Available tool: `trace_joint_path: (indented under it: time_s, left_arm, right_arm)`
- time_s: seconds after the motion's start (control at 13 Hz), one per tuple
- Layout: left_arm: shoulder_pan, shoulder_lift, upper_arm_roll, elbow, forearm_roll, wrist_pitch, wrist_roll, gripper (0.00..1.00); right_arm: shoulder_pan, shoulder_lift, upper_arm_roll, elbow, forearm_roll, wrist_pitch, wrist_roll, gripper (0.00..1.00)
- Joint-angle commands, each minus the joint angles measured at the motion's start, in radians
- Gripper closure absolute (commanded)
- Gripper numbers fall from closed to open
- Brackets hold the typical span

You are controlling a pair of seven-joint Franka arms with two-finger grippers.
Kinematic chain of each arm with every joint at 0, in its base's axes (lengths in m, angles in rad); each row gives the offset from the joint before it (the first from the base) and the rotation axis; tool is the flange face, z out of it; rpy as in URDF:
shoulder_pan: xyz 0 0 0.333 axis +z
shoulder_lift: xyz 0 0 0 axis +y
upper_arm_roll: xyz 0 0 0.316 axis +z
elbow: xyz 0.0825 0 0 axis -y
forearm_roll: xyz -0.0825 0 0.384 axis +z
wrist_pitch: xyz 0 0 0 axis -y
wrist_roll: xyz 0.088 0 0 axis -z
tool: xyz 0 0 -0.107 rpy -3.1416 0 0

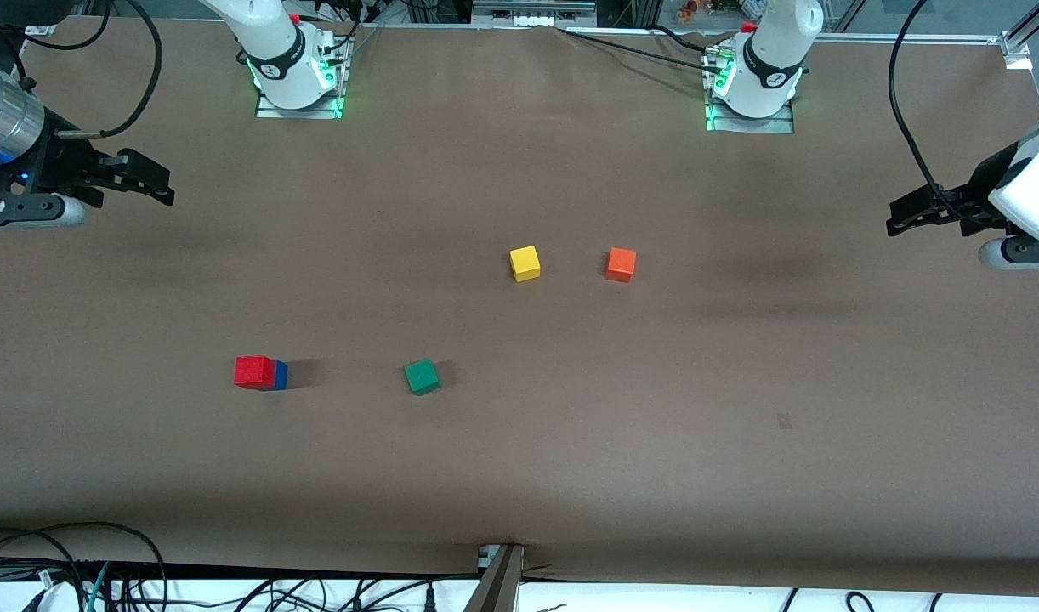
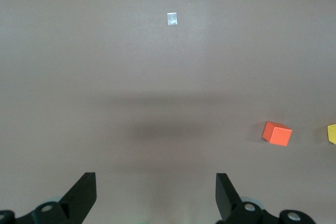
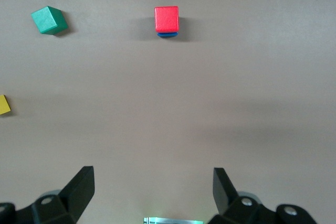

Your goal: Pass red block to right arm, stack on blue

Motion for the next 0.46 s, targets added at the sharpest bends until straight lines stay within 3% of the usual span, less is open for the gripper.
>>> trace_joint_path:
  time_s: [0.0,0.39]
  left_arm:
    - [0.0,0.012,-0.001,0.027,0.008,-0.01,0.023,0.0]
    - [0.0,0.012,-0.001,0.027,0.008,-0.01,0.023,0.0]
  right_arm:
    - [-0.004,-0.024,0.009,-0.026,-0.005,0.012,-0.042,0.0]
    - [-0.004,-0.001,0.007,0.005,-0.005,0.006,-0.033,0.0]
